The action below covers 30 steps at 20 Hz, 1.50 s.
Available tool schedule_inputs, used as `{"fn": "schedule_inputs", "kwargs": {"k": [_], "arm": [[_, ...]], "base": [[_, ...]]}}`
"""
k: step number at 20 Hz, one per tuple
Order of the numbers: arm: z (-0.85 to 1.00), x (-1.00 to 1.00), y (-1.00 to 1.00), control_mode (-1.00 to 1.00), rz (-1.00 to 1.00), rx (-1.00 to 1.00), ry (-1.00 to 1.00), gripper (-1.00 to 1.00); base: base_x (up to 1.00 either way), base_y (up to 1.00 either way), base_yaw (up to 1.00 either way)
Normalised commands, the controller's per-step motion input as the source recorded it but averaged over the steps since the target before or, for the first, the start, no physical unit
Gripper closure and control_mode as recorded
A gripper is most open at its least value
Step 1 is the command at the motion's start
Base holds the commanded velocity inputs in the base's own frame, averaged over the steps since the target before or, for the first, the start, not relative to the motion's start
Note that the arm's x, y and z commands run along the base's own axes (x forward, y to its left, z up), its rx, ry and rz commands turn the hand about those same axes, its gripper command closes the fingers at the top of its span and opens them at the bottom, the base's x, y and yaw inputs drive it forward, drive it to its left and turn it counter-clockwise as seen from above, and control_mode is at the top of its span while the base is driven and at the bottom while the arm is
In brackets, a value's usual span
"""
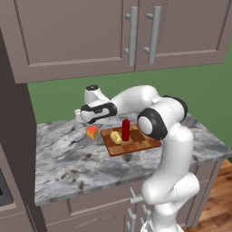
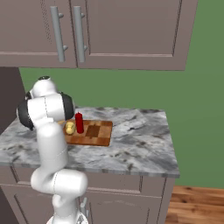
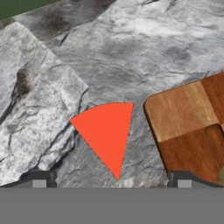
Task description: Retrieve the reheated potato from the microwave, then place the potato, cheese, and condiment on the cutting board.
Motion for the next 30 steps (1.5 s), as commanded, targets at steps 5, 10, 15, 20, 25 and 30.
{"fn": "schedule_inputs", "kwargs": {"k": [5,10,15,20,25,30], "arm": [[-0.14,0.18,0.04,-1.0,0.0,0.0,0.0,-1.0],[-0.18,0.02,0.0,-1.0,0.0,-0.02,0.0,-1.0],[-0.2,0.03,0.0,-1.0,0.0,-0.01,0.0,-1.0],[-0.26,0.08,0.0,-1.0,0.0,0.0,0.0,-1.0],[-0.28,0.1,0.0,-1.0,0.0,0.0,0.0,-1.0],[-0.22,0.15,0.0,-1.0,0.0,0.0,0.0,-1.0]], "base": [[0.0,0.0,0.0],[0.0,0.0,0.0],[0.0,0.0,0.0],[0.0,0.0,0.0],[0.0,0.0,0.0],[0.0,0.0,0.0]]}}
